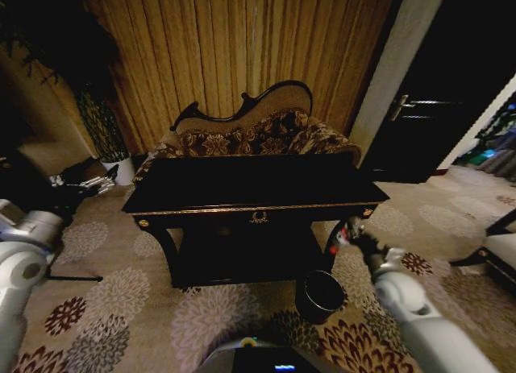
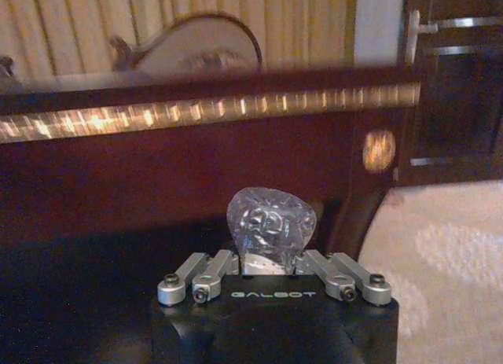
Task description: Move to the front of the table and place the trash on the table into the trash bin.
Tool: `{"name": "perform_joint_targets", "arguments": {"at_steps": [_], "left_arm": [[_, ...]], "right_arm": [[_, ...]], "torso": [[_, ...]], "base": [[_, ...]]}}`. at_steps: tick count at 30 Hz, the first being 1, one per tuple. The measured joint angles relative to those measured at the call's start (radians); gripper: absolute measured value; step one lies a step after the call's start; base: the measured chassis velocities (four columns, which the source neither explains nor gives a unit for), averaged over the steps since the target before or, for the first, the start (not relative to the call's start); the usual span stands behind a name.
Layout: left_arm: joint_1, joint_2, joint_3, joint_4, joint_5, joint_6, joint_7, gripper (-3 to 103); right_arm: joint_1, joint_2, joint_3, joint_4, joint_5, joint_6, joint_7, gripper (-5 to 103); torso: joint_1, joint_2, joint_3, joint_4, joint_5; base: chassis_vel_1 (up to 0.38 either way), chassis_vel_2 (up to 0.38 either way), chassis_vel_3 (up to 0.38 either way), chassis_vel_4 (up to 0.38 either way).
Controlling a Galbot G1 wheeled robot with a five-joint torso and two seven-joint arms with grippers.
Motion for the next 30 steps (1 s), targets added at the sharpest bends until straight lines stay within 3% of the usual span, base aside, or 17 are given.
{"name": "perform_joint_targets", "arguments": {"at_steps": [6, 9, 13, 16, 24, 26, 28, 30], "left_arm": [[0.016, -0.011, -0.005, -0.021, 0.001, 0.005, -0.004, 100], [0.03, -0.014, -0.013, -0.025, 0.002, 0.007, -0.006, 100], [0.035, -0.014, -0.014, -0.026, 0.002, 0.007, -0.006, 100], [0.036, -0.015, -0.014, -0.025, 0.003, 0.007, -0.006, 100], [0.038, -0.017, -0.013, -0.032, 0.003, 0.007, -0.005, 100], [0.039, -0.018, -0.011, -0.034, 0.003, 0.007, -0.005, 100], [0.04, -0.019, -0.011, -0.034, 0.003, 0.007, -0.005, 100], [0.037, -0.022, -0.009, -0.034, 0.003, 0.007, -0.005, 100]], "right_arm": [[0.073, 0.064, -0.034, -0.171, -0.063, 0.049, -0.03, 27], [0.12, 0.101, -0.039, -0.347, -0.112, 0.112, -0.044, 27], [0.135, 0.115, -0.036, -0.426, -0.138, 0.147, -0.054, 27], [0.158, 0.139, -0.023, -0.55, -0.169, 0.214, -0.065, 27], [0.165, 0.153, -0.017, -0.597, -0.175, 0.251, -0.065, 24], [0.161, 0.153, -0.017, -0.585, -0.174, 0.251, -0.065, 33], [0.16, 0.153, -0.017, -0.579, -0.173, 0.251, -0.065, 33], [0.157, 0.155, -0.016, -0.566, -0.171, 0.252, -0.065, 44]], "torso": [[0.0, 0.0, 0.0, 0.0003, -0.0001], [0.0, 0.0, 0.0, 0.0002, -0.0001], [0.0, 0.0, 0.0, 0.0, 0.0002], [0.0, 0.0, 0.0, -0.0001, 0.0001], [0.0, 0.0, 0.0, 0.0001, 0.0], [0.0, 0.0, 0.0, 0.0, 0.0], [0.0, 0.0, 0.0, 0.0, 0.0], [0.0, 0.0, 0.0, 0.0, -0.0001]], "base": [[0.0, 0.0, 0.0, 0.0], [0.0, 0.0, 0.0, 0.0], [0.0, 0.0, 0.0, 0.0], [0.0, 0.0, 0.0, 0.0], [0.0, 0.0, 0.0, 0.0], [0.0, 0.0, 0.0, 0.0], [0.0, 0.0, 0.0, 0.0], [0.0, 0.0, 0.0, 0.0]]}}
